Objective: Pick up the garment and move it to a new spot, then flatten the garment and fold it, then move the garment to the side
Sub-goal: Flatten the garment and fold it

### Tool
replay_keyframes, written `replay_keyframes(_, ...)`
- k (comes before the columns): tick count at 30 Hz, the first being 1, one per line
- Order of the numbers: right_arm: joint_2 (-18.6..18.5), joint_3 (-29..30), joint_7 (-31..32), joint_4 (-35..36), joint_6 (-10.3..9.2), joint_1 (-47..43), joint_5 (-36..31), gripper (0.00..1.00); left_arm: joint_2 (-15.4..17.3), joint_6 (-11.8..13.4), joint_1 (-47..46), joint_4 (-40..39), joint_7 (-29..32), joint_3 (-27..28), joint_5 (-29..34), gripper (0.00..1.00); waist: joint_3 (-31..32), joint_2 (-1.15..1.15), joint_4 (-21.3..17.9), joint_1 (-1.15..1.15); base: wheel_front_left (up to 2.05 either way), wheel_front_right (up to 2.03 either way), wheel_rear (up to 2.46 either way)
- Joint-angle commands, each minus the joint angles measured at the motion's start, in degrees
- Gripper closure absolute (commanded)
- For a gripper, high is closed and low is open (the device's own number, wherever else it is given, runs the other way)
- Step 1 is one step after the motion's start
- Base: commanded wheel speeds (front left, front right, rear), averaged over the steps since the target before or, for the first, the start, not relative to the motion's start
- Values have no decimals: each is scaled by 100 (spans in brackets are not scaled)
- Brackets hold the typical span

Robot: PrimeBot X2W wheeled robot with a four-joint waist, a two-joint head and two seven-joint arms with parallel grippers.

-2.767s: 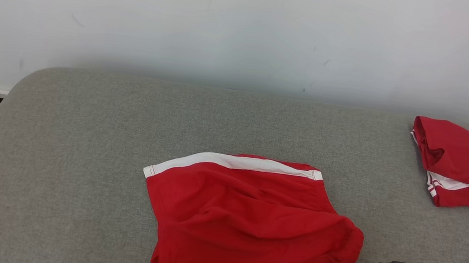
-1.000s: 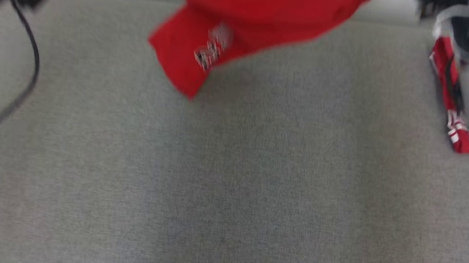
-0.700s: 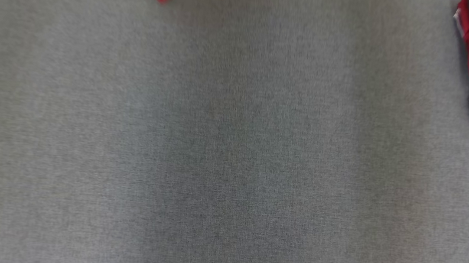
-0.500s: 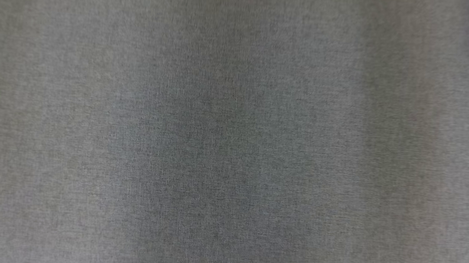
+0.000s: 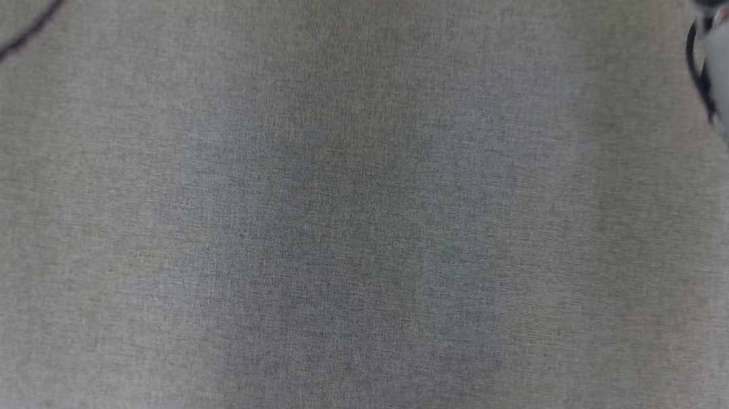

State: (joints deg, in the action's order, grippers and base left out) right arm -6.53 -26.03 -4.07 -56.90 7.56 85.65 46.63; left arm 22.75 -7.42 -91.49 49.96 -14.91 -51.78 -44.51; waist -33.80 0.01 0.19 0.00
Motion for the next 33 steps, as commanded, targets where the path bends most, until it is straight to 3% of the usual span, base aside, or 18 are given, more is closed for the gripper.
replay_keyframes(1,-94,-91,17,94,-12,-157,119,100,62,0,157,-126,-31,50,48,100,109,-1,4,0,0,0,0)
replay_keyframes(7,-440,-577,57,734,-11,-918,720,100,208,-1,1024,-833,-33,390,219,100,470,-1,7,0,0,0,0)
replay_keyframes(13,-877,-1013,69,1444,-11,-1894,1325,100,351,168,2281,-1574,-35,718,216,100,1010,-1,-16,0,0,0,0)
replay_keyframes(25,-1359,-1426,83,2338,-12,-3545,1989,100,733,787,4527,-2940,-35,1082,57,100,1853,-1,-114,0,0,0,0)
replay_keyframes(33,-1660,-1518,11,2803,-12,-4744,2165,100,869,1223,5963,-3716,-36,925,24,100,2352,-1,-23,0,0,0,0)
